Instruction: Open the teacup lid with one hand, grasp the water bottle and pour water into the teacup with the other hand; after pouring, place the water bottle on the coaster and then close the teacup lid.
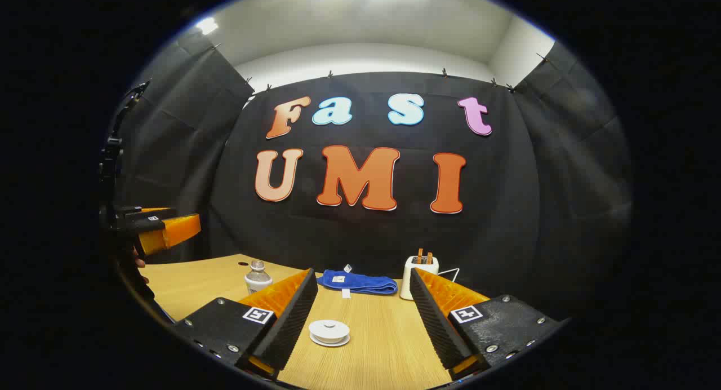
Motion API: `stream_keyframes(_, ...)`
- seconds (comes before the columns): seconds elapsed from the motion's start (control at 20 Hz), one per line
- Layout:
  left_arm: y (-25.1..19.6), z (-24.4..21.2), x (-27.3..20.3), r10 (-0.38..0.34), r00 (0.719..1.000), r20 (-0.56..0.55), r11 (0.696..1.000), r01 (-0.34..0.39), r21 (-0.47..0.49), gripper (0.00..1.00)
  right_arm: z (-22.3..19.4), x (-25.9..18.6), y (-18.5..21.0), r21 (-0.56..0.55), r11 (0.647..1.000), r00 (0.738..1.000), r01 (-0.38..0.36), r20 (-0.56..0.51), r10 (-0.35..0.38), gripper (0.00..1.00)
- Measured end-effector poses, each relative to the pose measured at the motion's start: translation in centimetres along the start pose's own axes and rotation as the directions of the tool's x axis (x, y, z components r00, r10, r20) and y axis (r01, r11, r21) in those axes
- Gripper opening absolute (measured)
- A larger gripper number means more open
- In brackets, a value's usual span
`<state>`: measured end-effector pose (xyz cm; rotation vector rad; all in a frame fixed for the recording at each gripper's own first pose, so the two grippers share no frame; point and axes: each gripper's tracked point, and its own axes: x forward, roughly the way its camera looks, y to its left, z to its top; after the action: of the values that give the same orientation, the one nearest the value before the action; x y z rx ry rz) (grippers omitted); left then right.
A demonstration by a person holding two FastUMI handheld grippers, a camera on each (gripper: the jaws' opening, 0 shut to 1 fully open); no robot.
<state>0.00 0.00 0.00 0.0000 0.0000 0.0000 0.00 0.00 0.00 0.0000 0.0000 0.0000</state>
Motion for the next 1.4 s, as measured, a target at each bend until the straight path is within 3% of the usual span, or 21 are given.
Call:
stream_keyframes(0.25, 1.4, 0.4, -0.6, 0.042, 0.999, 0.020, 0.999, -0.042, 0.005, 0.97, 0.8, -0.4, 1.1, -0.009, 1.000, 1.000, -0.020, 0.021, 0.021, 0.98)
stream_keyframes(0.75, 1.4, 0.2, -0.9, 0.043, 0.999, 0.028, 0.999, -0.043, 0.021, 0.97, -0.4, 0.3, 2.2, 0.006, 0.999, 0.999, -0.032, -0.005, 0.032, 0.98)
stream_keyframes(1.15, -0.1, -1.0, -0.9, -0.013, 1.000, 0.015, 0.999, 0.012, 0.035, 0.97, -8.8, 3.5, 5.2, 0.020, 0.996, 0.982, -0.088, -0.164, 0.091, 0.99)
stream_keyframes(1.3, -0.2, -1.6, -1.0, -0.024, 1.000, 0.006, 0.999, 0.024, 0.040, 0.97, -13.2, 4.8, 6.3, 0.013, 0.994, 0.960, -0.112, -0.256, 0.112, 0.98)
stream_keyframes(1.4, -0.1, -2.3, -1.0, -0.027, 1.000, -0.009, 0.998, 0.027, 0.049, 0.97, -16.4, 6.5, 7.1, -0.001, 0.990, 0.930, -0.139, -0.344, 0.130, 0.95)
